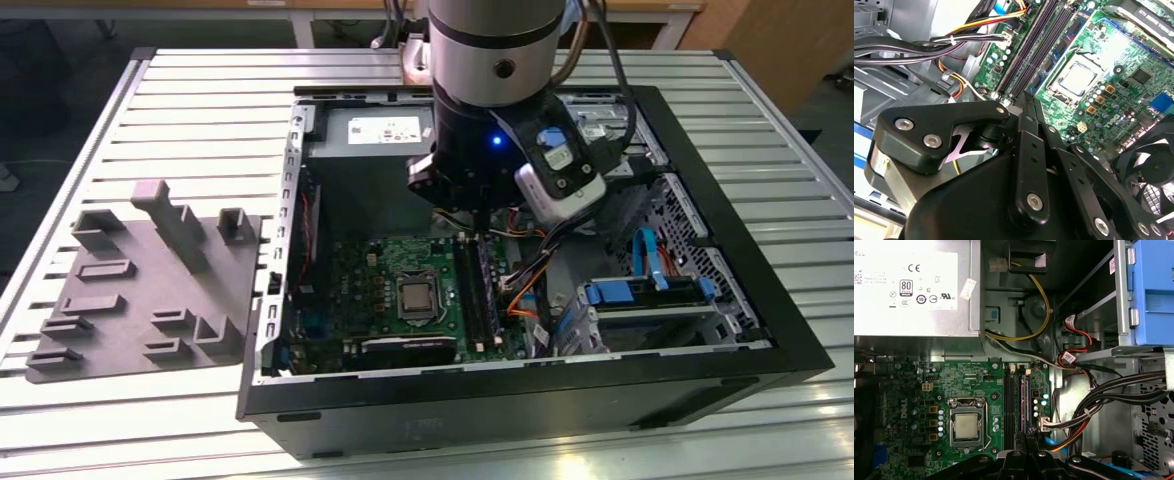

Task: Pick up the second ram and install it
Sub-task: 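Insert the second ram into the second slot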

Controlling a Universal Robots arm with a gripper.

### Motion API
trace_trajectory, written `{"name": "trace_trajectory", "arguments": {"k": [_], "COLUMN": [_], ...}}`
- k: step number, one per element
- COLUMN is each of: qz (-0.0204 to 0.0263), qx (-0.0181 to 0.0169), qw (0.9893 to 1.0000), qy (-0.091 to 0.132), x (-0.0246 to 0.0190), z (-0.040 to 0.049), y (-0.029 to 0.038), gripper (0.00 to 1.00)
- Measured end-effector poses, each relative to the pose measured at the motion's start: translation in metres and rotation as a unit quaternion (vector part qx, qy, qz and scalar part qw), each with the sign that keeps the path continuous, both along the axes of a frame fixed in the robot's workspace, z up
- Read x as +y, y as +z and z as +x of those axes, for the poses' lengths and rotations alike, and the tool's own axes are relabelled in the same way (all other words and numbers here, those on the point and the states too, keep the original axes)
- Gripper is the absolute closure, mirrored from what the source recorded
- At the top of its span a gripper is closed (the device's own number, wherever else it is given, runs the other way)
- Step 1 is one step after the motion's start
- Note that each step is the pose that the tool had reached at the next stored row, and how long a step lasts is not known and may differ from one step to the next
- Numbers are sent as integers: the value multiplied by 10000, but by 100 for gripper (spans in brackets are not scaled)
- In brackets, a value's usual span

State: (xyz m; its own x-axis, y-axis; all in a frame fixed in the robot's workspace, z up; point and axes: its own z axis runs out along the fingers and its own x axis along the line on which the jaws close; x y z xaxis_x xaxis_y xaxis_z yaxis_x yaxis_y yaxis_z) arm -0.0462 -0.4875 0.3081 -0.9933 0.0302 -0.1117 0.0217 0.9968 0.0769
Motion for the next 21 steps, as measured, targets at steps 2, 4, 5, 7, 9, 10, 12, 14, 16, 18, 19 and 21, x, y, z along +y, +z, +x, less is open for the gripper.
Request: {"name": "trace_trajectory", "arguments": {"k": [2, 4, 5, 7, 9, 10, 12, 14, 16, 18, 19, 21], "qz": [0, 0, 0, 0, -1, -1, 0, 0, 0, 1, 0, 0], "qx": [0, 0, 0, 0, 1, 0, 0, 0, 0, 0, 0, 0], "qw": [10000, 10000, 10000, 10000, 10000, 10000, 10000, 10000, 10000, 10000, 10000, 10000], "qy": [0, 0, 0, 0, 0, 0, 0, 0, 0, 0, 0, 0], "x": [0, 0, 0, 0, 0, 0, 0, 0, 0, 0, 0, 0], "z": [0, 0, 0, 0, 0, 0, 0, 0, 0, 0, 0, 0], "y": [-10, -20, -25, -32, -37, -39, -43, -45, -47, -52, -55, -62], "gripper": [88, 88, 88, 88, 88, 88, 88, 88, 88, 88, 88, 88]}}
